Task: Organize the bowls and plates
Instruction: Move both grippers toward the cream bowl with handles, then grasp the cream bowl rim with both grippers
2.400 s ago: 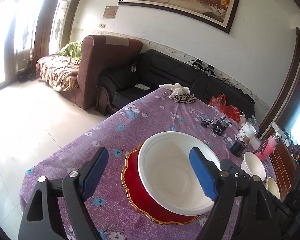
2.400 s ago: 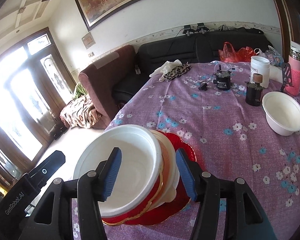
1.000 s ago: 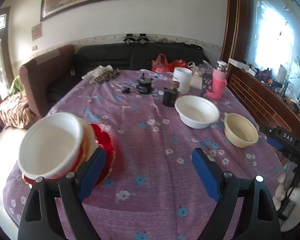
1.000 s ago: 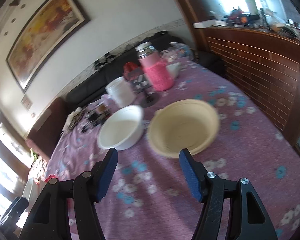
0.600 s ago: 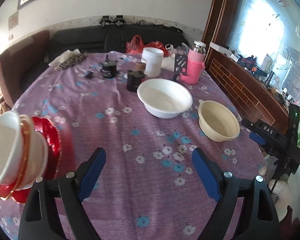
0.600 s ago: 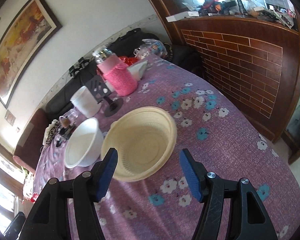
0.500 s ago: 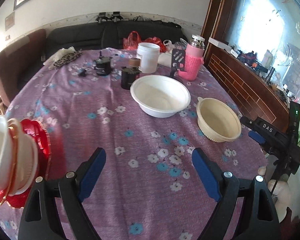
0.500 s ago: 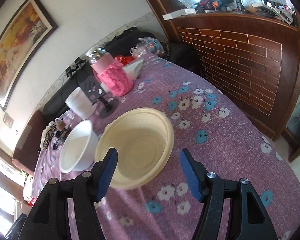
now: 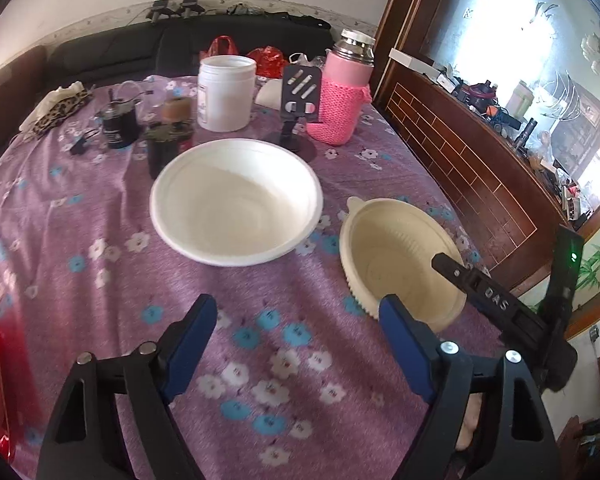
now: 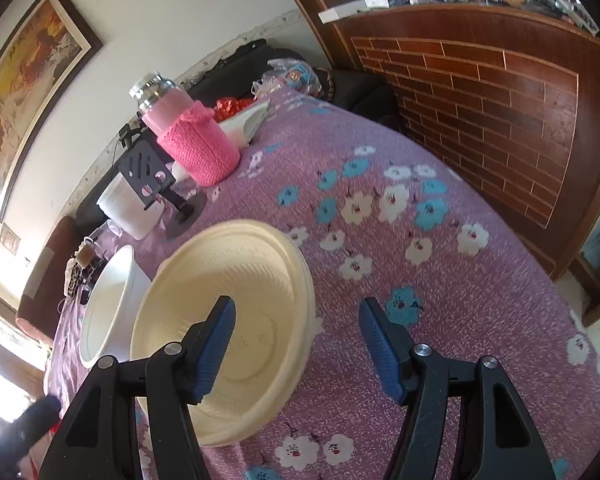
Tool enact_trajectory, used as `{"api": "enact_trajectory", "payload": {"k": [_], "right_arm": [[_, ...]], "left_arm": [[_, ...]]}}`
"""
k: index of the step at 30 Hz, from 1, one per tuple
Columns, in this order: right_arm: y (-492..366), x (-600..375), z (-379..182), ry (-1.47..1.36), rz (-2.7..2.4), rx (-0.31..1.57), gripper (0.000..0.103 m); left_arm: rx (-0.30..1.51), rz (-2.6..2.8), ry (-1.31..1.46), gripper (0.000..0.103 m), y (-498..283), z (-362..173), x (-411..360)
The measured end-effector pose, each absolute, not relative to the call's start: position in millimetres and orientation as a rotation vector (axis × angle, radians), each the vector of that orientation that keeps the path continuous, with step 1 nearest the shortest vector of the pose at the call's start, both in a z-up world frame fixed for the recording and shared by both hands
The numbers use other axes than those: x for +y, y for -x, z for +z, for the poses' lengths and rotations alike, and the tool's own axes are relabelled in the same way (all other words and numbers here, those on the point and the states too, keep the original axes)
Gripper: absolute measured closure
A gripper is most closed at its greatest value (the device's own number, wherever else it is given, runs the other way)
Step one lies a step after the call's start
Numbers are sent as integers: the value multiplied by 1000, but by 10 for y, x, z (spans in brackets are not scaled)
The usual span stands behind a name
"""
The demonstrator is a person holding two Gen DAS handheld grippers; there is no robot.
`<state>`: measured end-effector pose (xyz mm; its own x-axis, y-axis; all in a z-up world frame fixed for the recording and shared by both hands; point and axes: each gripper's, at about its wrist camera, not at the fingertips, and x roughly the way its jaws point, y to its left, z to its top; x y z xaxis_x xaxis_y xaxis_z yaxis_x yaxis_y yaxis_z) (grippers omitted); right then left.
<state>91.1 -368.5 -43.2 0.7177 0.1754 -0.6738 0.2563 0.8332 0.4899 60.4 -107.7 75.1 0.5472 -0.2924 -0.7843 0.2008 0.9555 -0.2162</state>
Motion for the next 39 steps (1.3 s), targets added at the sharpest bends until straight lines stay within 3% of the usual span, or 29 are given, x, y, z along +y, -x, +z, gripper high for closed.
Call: {"api": "enact_trajectory", "payload": {"k": [4,9,14,23,27,30,32,39], "right_arm": [[-895,-3690,-395,-582,-52,764,35],[-937,-3637,-429,-570,-36,787,36],[-976,-3604,-466,-564,-15,812,52],[-1019,-3599,-550,-592,1,847,53],[-1024,-3600,-549,-596,4,847,53],[-1025,-3593,-548,-595,8,846,53],[-1031,-3586,-553,-597,17,848,64],[-1017,-3598,-564,-612,21,844,79]], "left_arm": [[993,-320,84,54,-767,622,-1270],[1004,-327,52,55,-875,544,-1461],[1023,-334,23,55,-961,455,-1615],[1053,-343,12,57,-1068,309,-1778],[1084,-356,18,76,-1145,238,-1825],[1097,-355,19,84,-1160,195,-1850],[1092,-356,19,85,-1165,198,-1859],[1068,-347,9,85,-1138,254,-1845]]}}
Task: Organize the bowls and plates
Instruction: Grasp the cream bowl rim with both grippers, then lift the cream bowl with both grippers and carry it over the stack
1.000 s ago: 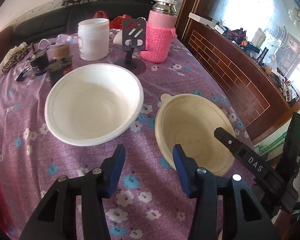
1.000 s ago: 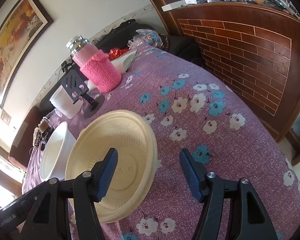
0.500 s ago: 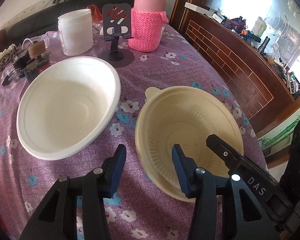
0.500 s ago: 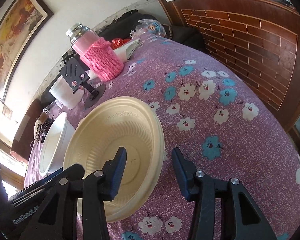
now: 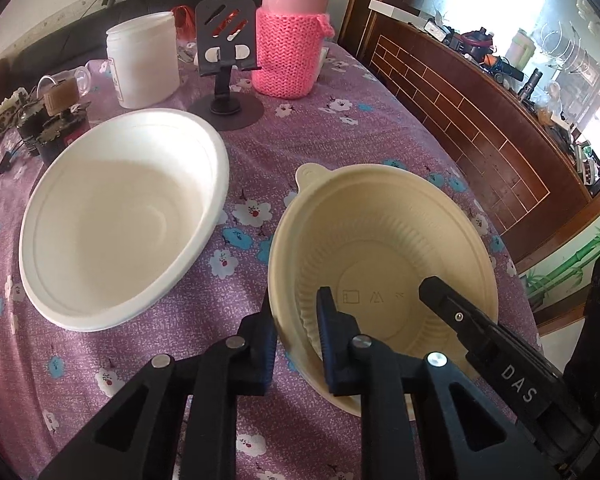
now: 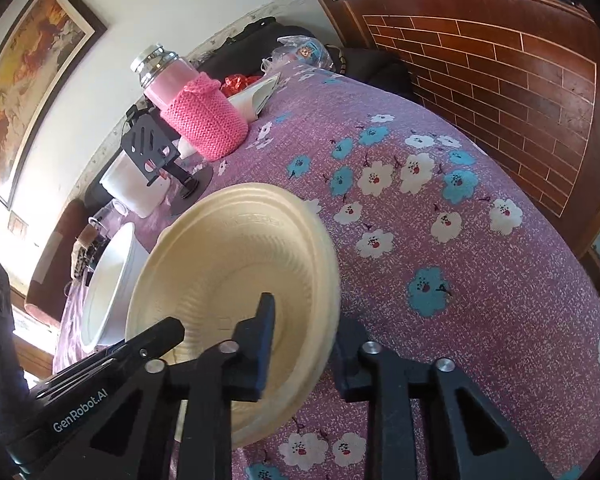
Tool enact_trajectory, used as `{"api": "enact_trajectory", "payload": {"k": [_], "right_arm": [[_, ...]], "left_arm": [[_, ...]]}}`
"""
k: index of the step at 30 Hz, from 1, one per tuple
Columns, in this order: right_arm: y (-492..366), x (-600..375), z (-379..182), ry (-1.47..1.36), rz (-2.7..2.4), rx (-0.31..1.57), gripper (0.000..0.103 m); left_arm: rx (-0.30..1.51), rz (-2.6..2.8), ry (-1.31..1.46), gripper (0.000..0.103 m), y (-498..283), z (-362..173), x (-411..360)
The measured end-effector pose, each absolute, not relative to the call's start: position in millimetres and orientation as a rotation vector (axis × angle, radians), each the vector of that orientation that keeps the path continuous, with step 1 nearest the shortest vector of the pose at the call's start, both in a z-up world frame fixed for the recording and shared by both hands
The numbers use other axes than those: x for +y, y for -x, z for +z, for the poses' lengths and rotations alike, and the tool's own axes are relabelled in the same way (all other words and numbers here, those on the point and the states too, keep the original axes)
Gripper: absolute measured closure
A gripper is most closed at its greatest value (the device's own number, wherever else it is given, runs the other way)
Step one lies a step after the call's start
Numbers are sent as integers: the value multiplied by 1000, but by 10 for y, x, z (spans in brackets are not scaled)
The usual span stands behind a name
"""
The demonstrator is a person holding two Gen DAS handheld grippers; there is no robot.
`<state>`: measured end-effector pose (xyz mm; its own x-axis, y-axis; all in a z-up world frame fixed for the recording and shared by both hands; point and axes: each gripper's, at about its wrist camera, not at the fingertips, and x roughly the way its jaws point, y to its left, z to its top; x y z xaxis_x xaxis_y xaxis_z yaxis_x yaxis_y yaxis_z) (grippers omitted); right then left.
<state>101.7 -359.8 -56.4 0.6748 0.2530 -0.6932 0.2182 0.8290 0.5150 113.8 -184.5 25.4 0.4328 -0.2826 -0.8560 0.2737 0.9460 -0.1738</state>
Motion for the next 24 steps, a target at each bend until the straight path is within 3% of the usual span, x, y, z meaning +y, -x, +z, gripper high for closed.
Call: {"api": "enact_trajectory", "payload": {"k": [5,24], "right_arm": [[-981,-3571,-523,-605,37,820,86],[-686,-2866,30,-497,195,749,86]], "left_arm": [[1045,-347,8,85,-1039,334,-1774],[927,-237,60,85,-510,758,-1010]]}}
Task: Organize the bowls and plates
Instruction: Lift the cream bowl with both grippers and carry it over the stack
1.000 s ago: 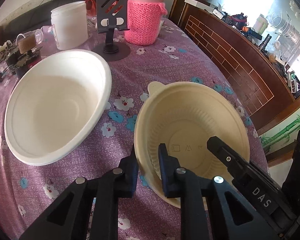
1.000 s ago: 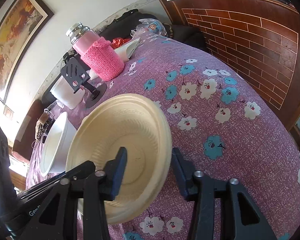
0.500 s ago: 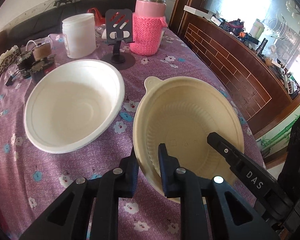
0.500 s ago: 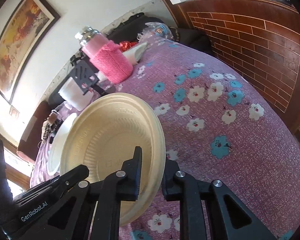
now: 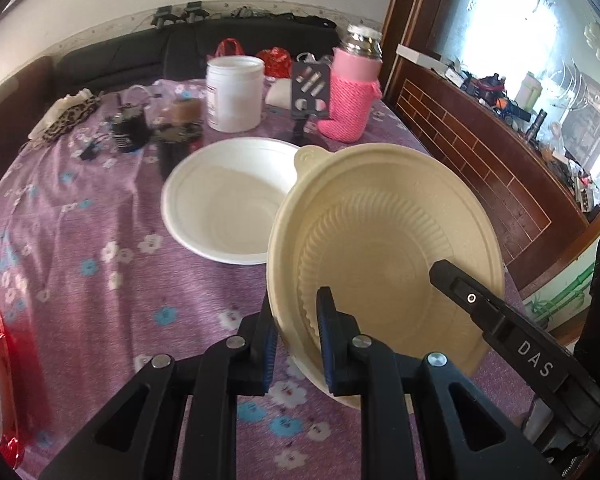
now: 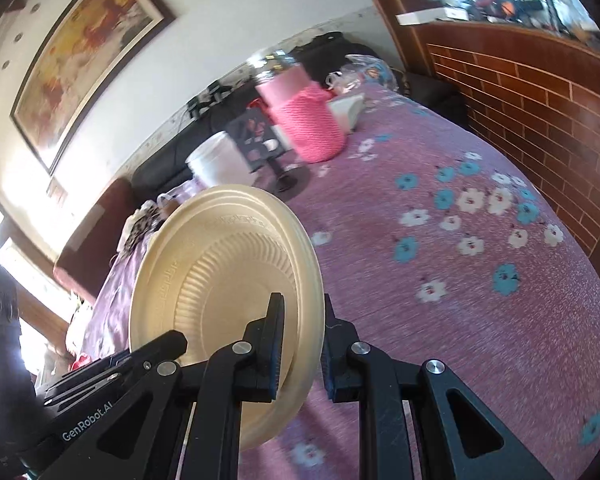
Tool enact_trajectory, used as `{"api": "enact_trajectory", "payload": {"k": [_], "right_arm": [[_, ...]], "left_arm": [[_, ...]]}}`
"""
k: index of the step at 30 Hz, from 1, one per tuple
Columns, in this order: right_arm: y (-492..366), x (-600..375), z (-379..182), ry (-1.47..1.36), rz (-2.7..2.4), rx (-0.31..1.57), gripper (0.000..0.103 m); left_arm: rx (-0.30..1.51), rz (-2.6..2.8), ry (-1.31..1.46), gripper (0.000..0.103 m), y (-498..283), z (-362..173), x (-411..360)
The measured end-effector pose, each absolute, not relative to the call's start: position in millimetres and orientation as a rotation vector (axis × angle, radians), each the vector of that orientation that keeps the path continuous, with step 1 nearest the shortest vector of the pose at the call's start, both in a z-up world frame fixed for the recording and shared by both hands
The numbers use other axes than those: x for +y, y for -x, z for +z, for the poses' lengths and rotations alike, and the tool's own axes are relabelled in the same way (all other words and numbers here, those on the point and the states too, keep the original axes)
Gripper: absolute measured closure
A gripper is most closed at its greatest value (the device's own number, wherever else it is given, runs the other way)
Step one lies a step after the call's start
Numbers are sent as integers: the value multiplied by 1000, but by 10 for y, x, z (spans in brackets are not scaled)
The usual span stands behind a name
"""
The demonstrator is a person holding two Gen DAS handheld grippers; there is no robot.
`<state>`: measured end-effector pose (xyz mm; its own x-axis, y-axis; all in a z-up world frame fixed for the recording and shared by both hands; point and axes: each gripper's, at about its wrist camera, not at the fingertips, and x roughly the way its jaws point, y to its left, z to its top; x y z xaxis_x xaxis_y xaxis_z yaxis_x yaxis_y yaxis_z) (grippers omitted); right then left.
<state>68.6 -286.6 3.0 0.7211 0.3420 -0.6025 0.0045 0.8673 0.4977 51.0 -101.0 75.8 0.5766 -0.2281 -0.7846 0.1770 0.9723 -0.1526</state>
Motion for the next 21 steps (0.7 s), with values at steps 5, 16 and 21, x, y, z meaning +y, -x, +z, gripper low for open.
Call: {"api": "enact_trajectory", "payload": {"k": [5,16,21], "right_arm": [[-536,-2587,199,-455,230,728,86],[-140,-1936,602,-393,326,667,85],[8,-1614,752,-348,368,651,85]], "left_arm": [[859,-203,62,85,-252,965,-763],[742,-116,108,85,330,1338,-112],[712,-71,138,85,553,1428,215]]}}
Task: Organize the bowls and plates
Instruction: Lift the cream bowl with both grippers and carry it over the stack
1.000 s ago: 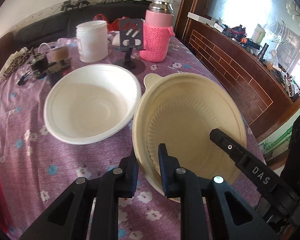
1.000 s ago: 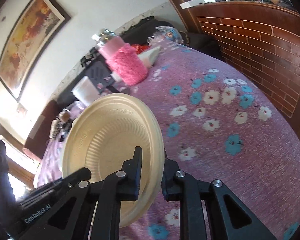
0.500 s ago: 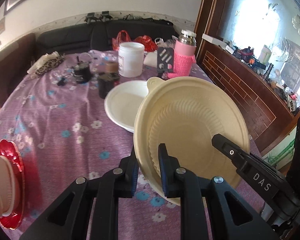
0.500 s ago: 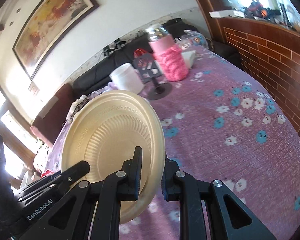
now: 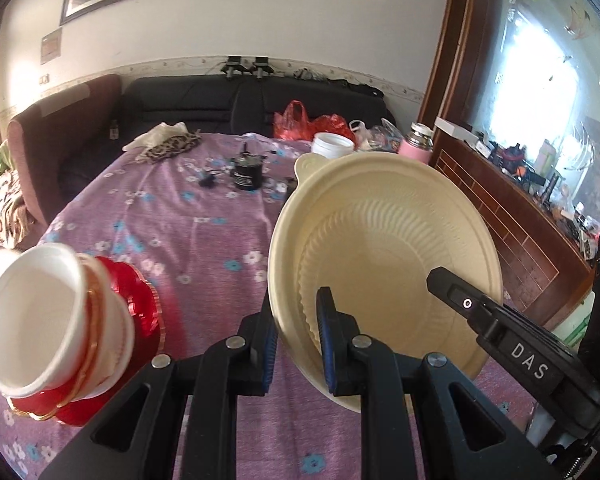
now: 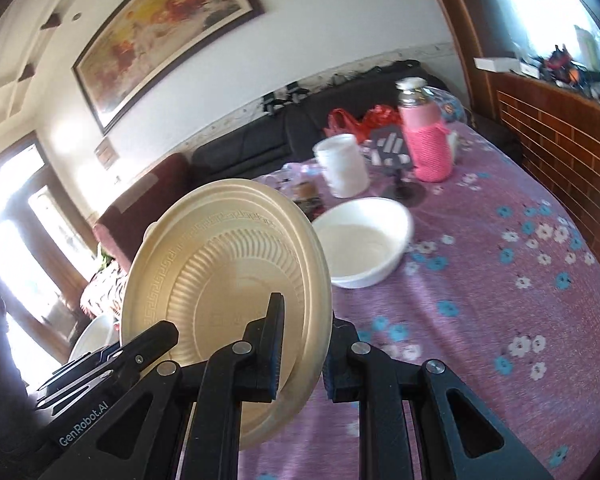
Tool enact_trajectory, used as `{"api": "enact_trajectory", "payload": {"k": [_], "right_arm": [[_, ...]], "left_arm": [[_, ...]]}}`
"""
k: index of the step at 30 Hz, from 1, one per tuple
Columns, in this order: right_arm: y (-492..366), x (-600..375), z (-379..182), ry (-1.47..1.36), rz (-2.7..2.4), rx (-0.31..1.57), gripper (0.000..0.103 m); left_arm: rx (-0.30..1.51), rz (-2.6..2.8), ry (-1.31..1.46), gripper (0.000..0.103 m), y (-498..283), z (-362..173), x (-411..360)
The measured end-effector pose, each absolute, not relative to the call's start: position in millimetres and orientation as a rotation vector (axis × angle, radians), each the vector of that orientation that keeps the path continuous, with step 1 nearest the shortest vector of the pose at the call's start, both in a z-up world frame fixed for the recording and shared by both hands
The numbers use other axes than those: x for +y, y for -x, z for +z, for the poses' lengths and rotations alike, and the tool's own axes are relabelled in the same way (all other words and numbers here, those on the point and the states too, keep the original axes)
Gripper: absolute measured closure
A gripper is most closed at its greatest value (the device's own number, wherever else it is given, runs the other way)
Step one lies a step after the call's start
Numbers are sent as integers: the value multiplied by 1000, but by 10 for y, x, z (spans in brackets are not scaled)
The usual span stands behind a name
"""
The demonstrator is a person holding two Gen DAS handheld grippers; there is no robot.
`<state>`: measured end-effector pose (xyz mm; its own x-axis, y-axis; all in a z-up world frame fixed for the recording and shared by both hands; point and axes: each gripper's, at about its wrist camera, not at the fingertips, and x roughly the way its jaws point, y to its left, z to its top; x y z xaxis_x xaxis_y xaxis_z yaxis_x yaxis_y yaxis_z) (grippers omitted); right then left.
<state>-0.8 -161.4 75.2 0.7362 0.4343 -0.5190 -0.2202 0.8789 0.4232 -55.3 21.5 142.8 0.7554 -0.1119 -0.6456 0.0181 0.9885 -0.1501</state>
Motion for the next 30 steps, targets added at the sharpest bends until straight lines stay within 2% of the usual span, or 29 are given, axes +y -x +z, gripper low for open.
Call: {"api": "enact_trajectory", "payload": {"k": [15,30], "right_arm": [[288,-583,1162,-227,491,623,85],[231,419,1200,-125,607,654,85]], "left_arm": [[626,63,246,85,980,1604,1177],[591,189,379,85,1169,1604,2142]]}}
